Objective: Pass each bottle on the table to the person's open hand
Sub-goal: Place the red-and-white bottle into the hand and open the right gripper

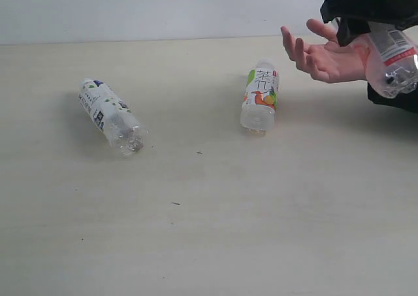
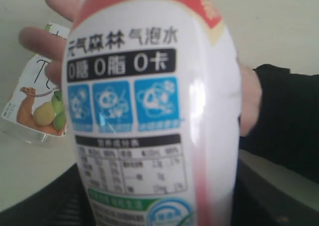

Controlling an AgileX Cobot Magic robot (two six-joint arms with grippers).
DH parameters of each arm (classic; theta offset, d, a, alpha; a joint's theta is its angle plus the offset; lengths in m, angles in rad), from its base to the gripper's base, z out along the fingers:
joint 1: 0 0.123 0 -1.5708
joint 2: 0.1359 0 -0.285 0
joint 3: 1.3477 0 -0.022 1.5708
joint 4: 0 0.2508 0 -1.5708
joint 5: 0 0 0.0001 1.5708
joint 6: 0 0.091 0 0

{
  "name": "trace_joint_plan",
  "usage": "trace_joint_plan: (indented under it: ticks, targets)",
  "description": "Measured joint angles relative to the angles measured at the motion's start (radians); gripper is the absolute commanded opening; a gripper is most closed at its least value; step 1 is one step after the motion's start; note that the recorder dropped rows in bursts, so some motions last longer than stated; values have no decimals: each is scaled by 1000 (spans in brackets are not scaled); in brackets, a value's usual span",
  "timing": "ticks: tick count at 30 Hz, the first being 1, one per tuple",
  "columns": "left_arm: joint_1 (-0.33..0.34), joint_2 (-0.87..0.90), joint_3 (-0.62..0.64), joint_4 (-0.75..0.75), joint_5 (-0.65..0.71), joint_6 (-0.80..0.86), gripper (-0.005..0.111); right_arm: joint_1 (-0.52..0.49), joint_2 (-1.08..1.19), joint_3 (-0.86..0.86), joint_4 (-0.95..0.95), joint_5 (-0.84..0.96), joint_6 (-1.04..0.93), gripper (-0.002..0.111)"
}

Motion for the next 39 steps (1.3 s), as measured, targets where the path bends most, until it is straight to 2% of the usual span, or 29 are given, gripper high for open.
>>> trace_joint_plan:
  ticks: [7, 14, 26, 31, 39]
  targets:
    - [0, 0, 0, 0, 0, 0, 10, -30, 106, -24, 95, -112, 4, 0]
    - [0, 0, 0, 0, 0, 0, 10, -30, 199, -106, 135, -132, 4, 0]
    - [0, 0, 0, 0, 0, 0, 10, -30, 278, -114, 138, -153, 20, 1]
    - [0, 0, 0, 0, 0, 0, 10, -30, 278, -114, 136, -156, 27, 18]
    - [0, 0, 0, 0, 0, 0, 10, -30, 278, -114, 136, -156, 29, 57]
